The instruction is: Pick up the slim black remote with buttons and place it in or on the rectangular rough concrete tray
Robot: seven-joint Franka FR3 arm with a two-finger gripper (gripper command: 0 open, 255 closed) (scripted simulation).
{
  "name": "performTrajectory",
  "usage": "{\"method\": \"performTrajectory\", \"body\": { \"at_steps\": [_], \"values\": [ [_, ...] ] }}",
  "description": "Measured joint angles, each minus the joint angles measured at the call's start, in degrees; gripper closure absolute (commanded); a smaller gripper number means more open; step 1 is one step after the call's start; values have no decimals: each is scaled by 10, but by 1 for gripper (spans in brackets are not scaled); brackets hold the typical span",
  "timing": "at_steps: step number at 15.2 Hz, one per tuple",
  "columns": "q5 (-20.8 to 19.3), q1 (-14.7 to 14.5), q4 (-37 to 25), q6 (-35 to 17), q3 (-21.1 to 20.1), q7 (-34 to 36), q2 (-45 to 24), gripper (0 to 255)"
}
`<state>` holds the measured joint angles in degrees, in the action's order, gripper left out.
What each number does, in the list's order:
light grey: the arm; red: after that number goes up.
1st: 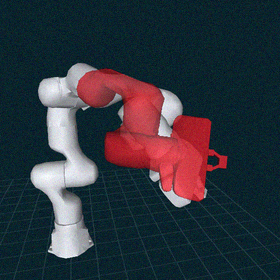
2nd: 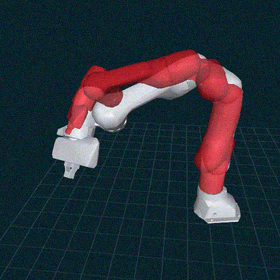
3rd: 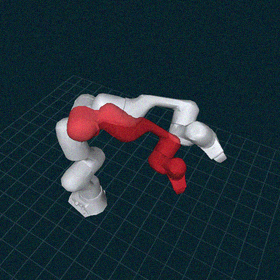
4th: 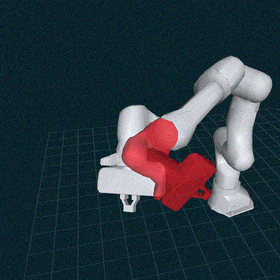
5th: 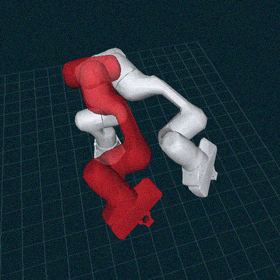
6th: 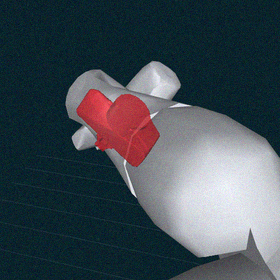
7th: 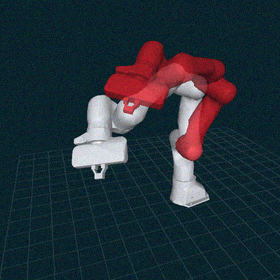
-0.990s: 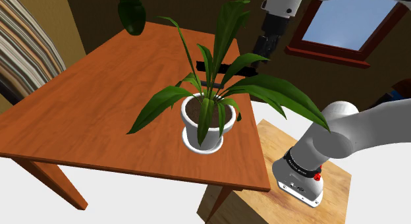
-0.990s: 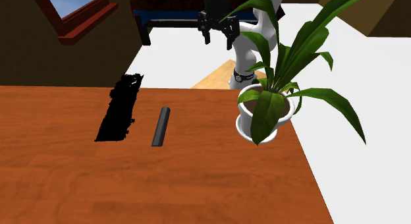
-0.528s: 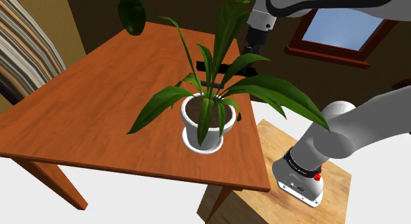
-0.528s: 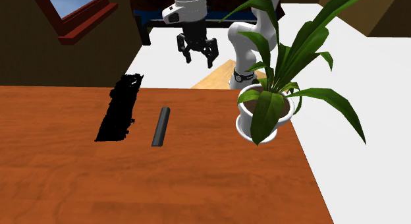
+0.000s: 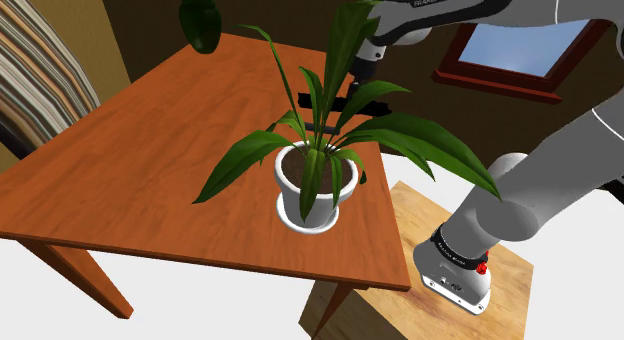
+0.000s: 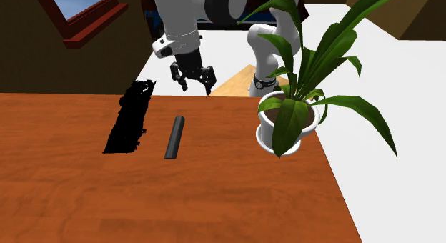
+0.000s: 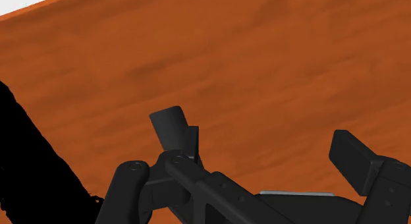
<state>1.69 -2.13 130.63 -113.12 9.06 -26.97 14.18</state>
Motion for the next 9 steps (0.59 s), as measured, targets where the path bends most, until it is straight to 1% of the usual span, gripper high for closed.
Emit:
{"method": "performTrajectory", "body": {
  "at_steps": [2, 4, 6, 9],
  "values": [
    [4, -2, -17, -24, 7, -33, -42, 0],
    [11, -2, -50, -37, 15, -71, -89, 0],
    [20, -5, -71, -60, 15, -99, -134, 0],
    [34, -2, -118, -81, 16, -147, -203, 0]
  ]
}}
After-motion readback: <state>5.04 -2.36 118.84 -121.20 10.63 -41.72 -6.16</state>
